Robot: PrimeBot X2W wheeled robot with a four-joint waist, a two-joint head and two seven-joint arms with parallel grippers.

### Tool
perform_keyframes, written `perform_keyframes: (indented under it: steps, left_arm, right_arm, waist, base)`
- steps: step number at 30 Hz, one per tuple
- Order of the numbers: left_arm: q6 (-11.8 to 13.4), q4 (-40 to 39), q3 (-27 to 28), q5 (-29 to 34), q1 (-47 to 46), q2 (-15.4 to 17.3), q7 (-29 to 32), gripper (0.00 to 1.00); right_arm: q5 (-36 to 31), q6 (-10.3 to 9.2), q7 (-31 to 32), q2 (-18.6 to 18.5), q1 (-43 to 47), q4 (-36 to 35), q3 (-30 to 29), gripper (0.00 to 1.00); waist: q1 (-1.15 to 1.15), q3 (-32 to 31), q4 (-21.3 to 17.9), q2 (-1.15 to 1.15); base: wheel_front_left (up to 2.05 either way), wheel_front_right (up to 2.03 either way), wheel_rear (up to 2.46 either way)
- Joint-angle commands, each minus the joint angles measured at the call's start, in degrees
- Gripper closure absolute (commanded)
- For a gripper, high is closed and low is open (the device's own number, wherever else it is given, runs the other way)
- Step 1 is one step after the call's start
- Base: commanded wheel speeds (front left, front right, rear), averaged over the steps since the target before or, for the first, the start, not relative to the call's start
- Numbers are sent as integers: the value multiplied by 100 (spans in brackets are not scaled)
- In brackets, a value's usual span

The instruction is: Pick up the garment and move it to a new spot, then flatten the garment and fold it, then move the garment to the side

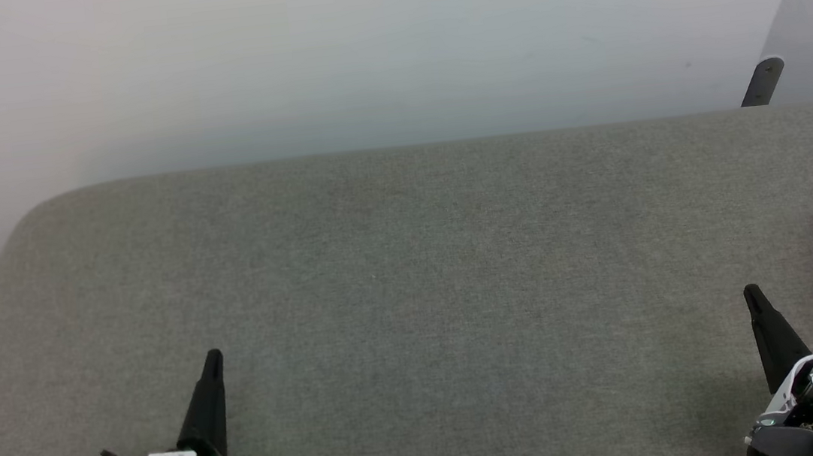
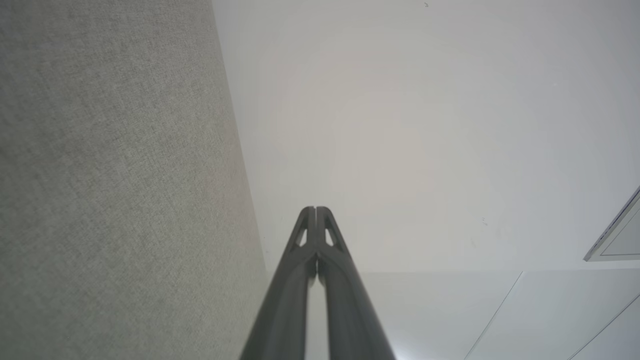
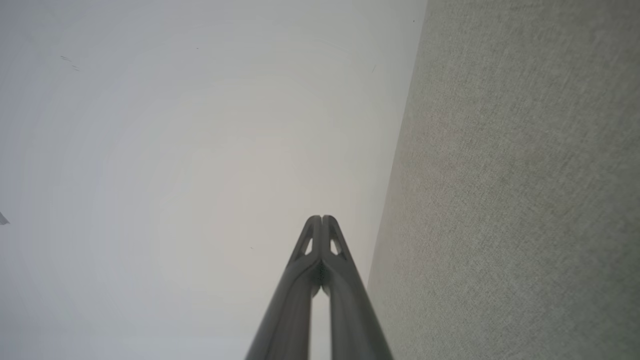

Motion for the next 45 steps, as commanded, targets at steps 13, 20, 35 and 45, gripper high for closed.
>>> perform_keyframes:
  steps: [13,20,35,45]
  left_arm:
    - [-33,-7,13,-18,-56,5,10,100]
    - [-33,-8,12,-19,-56,5,10,100]
    - [-33,-8,13,-19,-55,5,9,100]
    - [-33,-8,12,-19,-55,5,9,100]
  right_arm:
    - [13,0,12,20,-16,-12,0,100]
    - [13,0,11,20,-16,-12,0,100]
    - [13,0,12,20,-16,-12,1,100]
    - [13,0,12,20,-16,-12,1,100]
  waist:
    - [0,0,0,0]
    - [0,0,0,0]
    - [0,0,0,0]
    - [0,0,0,0]
  base:
    - [0,0,0]
    - [0,0,0]
    - [0,0,0]
    - [0,0,0]
